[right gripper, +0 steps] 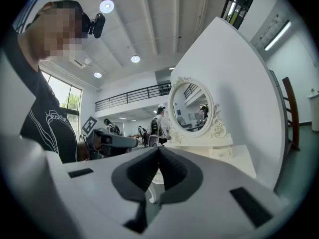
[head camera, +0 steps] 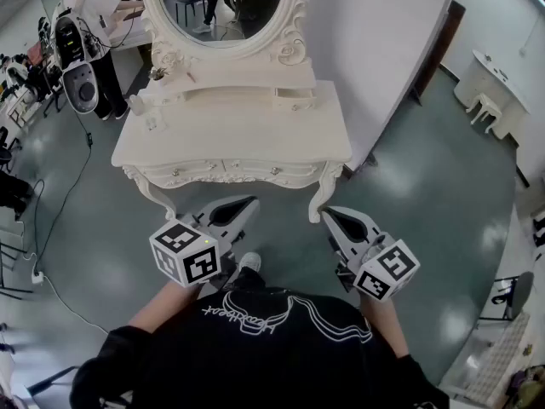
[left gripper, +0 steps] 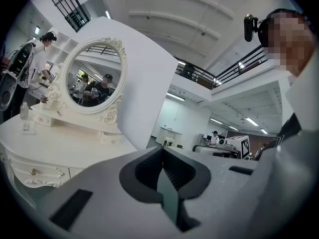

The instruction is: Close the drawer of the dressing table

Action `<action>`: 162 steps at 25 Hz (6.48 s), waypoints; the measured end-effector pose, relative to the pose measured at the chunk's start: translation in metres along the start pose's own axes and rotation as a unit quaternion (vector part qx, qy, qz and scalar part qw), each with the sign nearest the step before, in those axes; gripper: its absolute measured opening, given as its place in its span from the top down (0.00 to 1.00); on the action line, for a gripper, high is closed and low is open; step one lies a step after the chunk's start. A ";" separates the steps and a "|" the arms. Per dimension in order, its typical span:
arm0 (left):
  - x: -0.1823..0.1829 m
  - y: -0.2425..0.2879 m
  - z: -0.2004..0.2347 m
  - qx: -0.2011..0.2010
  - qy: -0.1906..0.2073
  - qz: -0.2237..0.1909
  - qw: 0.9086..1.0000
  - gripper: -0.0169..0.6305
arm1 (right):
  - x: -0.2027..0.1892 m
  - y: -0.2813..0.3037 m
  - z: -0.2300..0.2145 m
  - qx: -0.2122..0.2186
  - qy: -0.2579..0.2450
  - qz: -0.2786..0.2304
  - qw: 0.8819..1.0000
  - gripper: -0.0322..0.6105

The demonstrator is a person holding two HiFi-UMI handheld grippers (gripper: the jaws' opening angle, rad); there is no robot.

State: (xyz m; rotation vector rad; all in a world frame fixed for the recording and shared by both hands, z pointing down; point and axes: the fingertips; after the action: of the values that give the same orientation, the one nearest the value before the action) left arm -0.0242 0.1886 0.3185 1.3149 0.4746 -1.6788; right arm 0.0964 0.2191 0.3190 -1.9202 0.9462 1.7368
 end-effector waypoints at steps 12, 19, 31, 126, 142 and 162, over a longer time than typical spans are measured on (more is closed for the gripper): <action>-0.011 -0.003 0.016 0.020 -0.010 0.009 1.000 0.97 | -0.006 0.003 -0.028 -0.056 0.036 -0.010 0.998 0.86; -0.012 0.003 0.043 0.029 -0.020 0.009 0.999 0.97 | -0.018 0.019 -0.053 -0.089 0.032 0.014 0.995 0.59; 0.009 0.043 0.104 0.026 -0.035 0.013 0.999 0.97 | -0.017 0.071 -0.106 -0.105 0.037 0.036 0.993 0.52; 0.033 0.206 0.435 0.139 -0.143 0.081 0.977 0.97 | -0.141 0.377 -0.410 -0.185 0.127 0.265 0.938 0.80; 0.043 0.205 0.453 0.156 -0.148 0.067 0.974 0.97 | -0.134 0.404 -0.441 -0.195 0.117 0.264 0.937 0.80; 0.046 0.201 0.454 0.159 -0.150 0.061 0.974 0.97 | -0.128 0.415 -0.449 -0.184 0.112 0.263 0.940 0.77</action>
State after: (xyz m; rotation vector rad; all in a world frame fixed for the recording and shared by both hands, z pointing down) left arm -0.1070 -0.2745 0.4841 1.2523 -0.0561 -1.8599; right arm 0.1281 -0.3473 0.5805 -2.2881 1.4035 2.1446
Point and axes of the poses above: the fingertips, and each gripper's own axes: y forward along the fingers, z to its left, x out of its top, and after that the axes turned 6 degrees about z, right-handed
